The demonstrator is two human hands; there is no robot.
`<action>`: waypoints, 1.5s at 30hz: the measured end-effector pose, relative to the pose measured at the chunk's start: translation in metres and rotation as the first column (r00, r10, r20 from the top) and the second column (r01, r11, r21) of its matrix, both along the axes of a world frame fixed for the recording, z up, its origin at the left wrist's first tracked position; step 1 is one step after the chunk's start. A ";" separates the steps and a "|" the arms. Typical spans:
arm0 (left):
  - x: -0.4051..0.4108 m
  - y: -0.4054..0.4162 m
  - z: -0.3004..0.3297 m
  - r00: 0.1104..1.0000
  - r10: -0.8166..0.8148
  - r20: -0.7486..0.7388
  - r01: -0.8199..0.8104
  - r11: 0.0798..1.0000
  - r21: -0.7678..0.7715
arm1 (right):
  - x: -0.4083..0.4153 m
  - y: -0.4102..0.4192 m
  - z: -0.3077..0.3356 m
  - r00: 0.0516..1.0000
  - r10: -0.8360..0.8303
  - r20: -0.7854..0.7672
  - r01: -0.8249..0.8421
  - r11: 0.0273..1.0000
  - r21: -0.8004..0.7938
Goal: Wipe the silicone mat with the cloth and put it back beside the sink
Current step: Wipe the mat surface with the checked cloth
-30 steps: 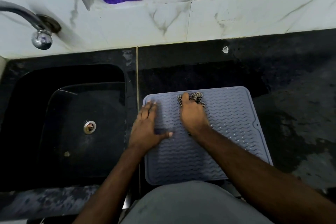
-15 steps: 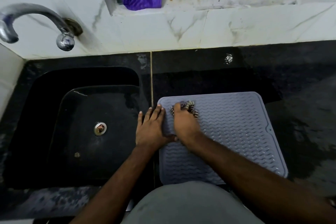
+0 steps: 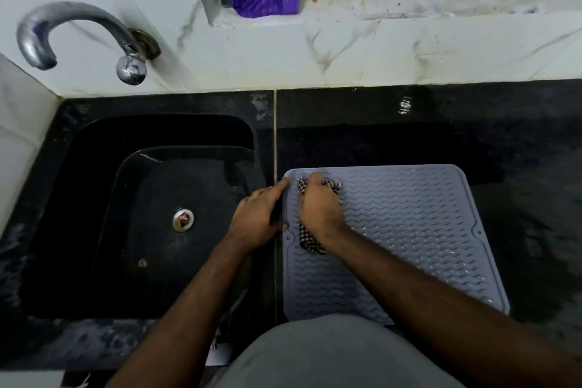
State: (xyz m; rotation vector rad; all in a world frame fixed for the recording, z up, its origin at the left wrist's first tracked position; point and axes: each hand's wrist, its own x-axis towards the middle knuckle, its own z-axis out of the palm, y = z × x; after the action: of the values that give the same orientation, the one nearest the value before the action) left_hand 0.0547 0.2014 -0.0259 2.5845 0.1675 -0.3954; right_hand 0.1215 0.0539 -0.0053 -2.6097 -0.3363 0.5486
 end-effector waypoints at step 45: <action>-0.033 -0.106 -0.012 0.996 0.077 0.049 -0.081 0.994 0.075 | -0.009 -0.110 -0.013 0.683 0.720 0.123 -0.638 0.670 -0.380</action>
State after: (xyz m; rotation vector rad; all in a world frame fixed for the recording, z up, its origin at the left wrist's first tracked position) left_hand 0.0221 0.0953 -0.0378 2.6504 0.2733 -0.3063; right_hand 0.1123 -0.0559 -0.0180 -2.7963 -1.4922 0.5064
